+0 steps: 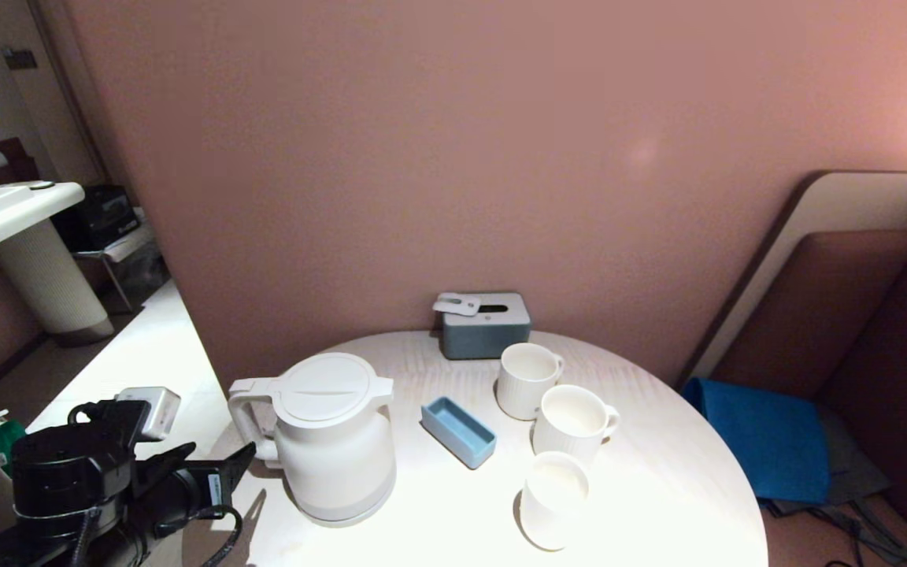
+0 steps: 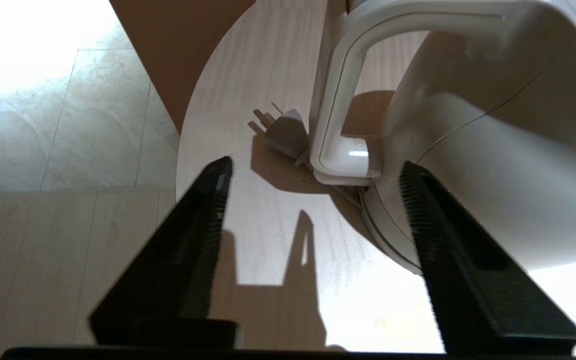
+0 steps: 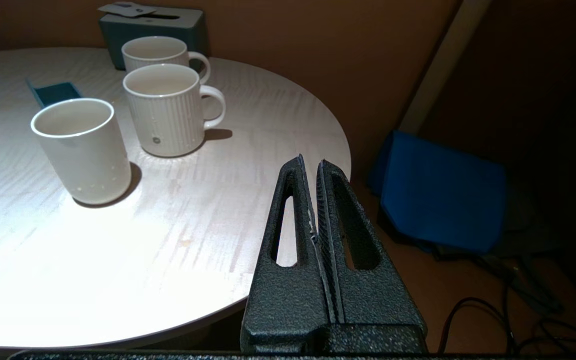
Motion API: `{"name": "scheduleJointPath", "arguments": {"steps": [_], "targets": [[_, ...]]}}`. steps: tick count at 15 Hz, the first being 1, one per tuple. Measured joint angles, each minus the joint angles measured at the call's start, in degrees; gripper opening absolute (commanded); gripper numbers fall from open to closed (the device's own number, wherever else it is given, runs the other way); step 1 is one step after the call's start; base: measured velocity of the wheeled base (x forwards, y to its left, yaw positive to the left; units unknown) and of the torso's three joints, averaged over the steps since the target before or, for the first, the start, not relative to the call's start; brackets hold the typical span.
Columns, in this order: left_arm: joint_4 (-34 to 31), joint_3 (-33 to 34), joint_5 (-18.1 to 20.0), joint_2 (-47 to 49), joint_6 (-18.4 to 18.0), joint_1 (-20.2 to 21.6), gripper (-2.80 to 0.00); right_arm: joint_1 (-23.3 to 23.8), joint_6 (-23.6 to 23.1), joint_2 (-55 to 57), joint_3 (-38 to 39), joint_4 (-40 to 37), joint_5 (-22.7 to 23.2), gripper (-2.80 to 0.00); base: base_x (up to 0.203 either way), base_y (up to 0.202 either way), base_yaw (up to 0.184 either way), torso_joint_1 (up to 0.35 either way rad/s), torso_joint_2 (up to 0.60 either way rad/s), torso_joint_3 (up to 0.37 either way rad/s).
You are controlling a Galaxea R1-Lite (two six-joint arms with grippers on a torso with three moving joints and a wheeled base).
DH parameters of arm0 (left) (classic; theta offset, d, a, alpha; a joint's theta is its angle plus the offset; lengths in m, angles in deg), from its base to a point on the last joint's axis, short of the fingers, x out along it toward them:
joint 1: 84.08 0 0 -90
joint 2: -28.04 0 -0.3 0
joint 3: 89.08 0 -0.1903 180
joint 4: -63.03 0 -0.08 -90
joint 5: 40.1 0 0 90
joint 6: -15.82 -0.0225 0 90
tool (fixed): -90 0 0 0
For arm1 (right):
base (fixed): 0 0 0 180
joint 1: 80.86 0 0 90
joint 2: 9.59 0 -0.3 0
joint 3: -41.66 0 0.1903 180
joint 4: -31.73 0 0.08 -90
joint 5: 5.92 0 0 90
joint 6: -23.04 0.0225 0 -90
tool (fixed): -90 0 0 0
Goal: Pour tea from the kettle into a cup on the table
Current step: Pick up the kettle
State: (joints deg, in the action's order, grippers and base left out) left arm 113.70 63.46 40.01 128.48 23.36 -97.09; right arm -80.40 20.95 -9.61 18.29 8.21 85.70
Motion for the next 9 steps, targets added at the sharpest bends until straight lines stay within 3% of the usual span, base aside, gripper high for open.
{"name": "scheduleJointPath", "arguments": {"steps": [9], "targets": [[0.00, -2.74, -0.08, 1.34, -0.22, 0.20, 0.00, 0.00, 0.00, 0.00, 0.00, 0.00, 0.00, -2.80, 0.000, 0.000, 0.000, 0.000, 0.00, 0.000]]}}
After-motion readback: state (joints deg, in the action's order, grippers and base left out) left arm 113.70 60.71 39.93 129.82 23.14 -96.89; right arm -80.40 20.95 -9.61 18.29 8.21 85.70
